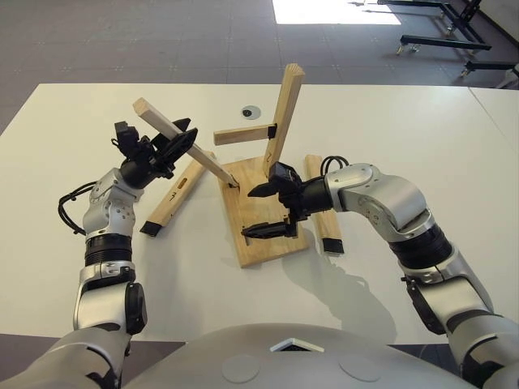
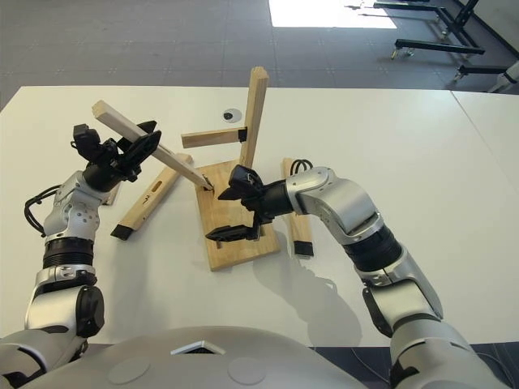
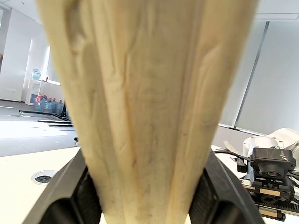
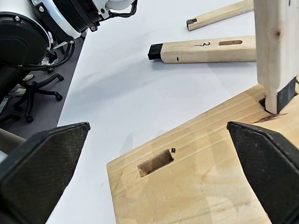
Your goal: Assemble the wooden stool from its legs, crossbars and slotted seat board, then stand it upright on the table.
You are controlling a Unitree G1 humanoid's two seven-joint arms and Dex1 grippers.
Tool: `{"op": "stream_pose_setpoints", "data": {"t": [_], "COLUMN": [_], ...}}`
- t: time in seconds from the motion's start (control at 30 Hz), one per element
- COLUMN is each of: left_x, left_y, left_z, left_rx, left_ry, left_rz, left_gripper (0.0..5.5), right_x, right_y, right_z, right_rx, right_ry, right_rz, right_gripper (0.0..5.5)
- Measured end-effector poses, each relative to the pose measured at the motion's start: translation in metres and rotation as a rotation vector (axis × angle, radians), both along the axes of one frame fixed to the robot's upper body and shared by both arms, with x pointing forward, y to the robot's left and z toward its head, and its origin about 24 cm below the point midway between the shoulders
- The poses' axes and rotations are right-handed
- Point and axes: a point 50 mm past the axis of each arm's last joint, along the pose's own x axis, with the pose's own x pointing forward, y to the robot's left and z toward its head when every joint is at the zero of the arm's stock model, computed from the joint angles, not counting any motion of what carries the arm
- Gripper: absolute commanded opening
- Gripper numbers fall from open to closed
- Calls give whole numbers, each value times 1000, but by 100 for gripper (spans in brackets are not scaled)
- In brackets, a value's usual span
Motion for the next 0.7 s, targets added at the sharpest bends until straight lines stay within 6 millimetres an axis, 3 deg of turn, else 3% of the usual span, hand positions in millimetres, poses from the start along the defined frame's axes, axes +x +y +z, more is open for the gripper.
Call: {"op": "stream_pose_setpoints", "data": {"t": [0.23, 0.7], "left_x": [0, 5], "left_y": [10, 10], "left_z": [7, 8], "left_rx": [-39, 26], "left_ry": [35, 23], "left_rz": [-9, -39], "left_gripper": [202, 202], "right_x": [-1, -6], "right_y": [0, 2], "right_z": [-1, -1], "right_rx": [2, 20], "right_ry": [1, 5], "right_rz": [-11, -2], "right_gripper": [540, 540]}}
